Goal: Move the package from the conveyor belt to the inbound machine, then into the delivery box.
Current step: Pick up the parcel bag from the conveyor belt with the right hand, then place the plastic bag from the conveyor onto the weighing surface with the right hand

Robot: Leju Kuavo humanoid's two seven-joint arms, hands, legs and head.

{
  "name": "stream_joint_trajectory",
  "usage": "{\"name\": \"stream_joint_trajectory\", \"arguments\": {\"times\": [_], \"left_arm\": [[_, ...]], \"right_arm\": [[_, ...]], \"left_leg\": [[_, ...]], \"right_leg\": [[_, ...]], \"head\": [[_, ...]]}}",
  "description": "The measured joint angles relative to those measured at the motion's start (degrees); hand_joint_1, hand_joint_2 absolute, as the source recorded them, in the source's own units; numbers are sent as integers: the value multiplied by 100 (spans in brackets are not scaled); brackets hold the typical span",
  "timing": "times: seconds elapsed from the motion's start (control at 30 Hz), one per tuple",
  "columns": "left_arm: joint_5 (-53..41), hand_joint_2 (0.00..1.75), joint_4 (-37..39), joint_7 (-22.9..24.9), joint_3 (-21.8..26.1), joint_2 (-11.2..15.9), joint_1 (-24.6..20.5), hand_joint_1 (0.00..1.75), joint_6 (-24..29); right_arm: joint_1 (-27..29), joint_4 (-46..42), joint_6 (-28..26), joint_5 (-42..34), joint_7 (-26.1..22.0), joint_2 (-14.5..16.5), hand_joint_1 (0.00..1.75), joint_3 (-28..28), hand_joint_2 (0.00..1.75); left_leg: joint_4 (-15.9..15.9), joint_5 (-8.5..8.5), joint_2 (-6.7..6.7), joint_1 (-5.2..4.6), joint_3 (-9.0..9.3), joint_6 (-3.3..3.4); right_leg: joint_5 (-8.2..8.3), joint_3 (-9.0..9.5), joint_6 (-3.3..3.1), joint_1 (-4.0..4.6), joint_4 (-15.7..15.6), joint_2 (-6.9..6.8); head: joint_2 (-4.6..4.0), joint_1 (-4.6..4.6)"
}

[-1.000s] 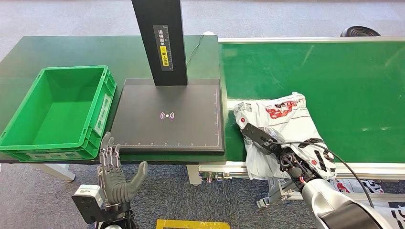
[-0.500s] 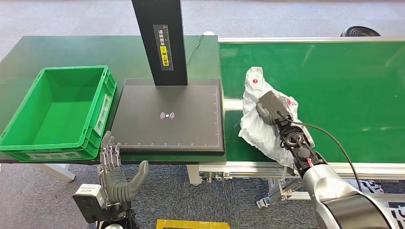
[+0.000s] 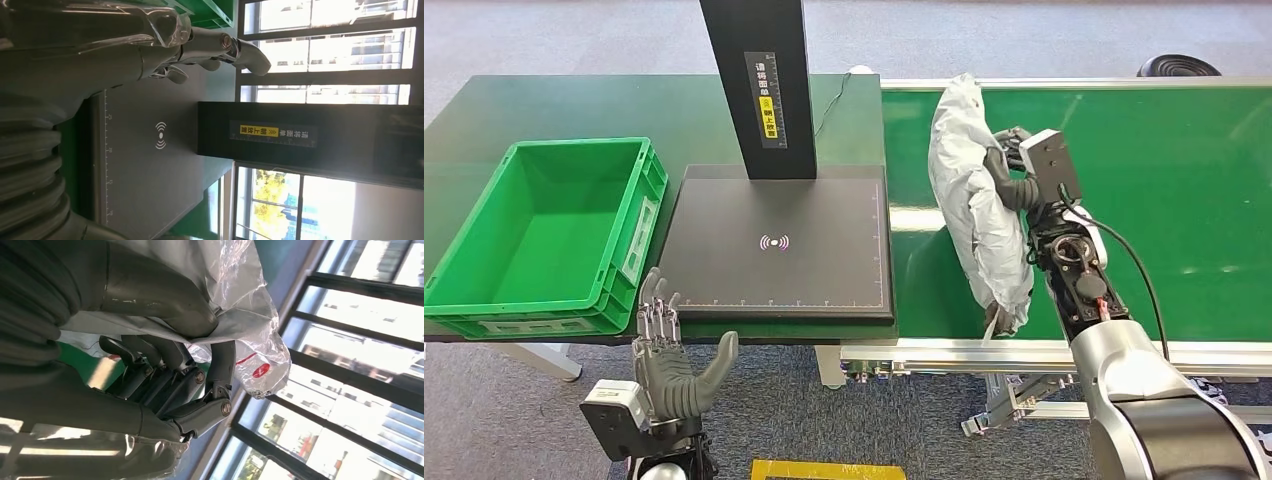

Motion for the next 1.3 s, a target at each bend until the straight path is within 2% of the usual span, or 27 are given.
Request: {"name": "stream_joint_trajectory", "arguments": {"times": [0.17, 0.53, 0.73, 0.93, 1.3], "left_arm": [[-3, 175, 60, 0, -1, -25, -90, 0, -12], [19, 175, 146, 0, -10, -50, -197, 0, -48], [86, 175, 214, 0, -80, -68, -319, 0, -120], [181, 175, 233, 0, -102, -130, -350, 0, -198], [183, 175, 279, 0, -100, -175, -401, 0, -298]], "right_arm": [[-2, -653, 379, -379, 57, -89, 175, -273, 175], [26, -1445, 643, -670, 156, -176, 175, -459, 175], [258, -2011, 701, -723, 276, -181, 175, -432, 175], [219, -2054, 573, -541, 313, 111, 175, -123, 175], [-327, -1288, 438, -554, 243, 939, 175, 446, 175]], "left_leg": [[1, 0, 0, 0, 0, 0], [1, 0, 1, 0, 1, 0], [0, -1, 2, 0, -3, 0], [-1, 0, 8, 1, -2, -1], [-1, 6, 5, 2, -1, -3]], "right_leg": [[0, 0, 0, 0, 0, 0], [0, -1, 0, 0, 0, 1], [0, -1, 0, 0, 0, 1], [0, -2, -1, 1, 1, 3], [1, -2, -1, 2, 2, 3]], "head": [[0, 0], [0, 0], [0, 0], [0, -1], [0, 0]]}}
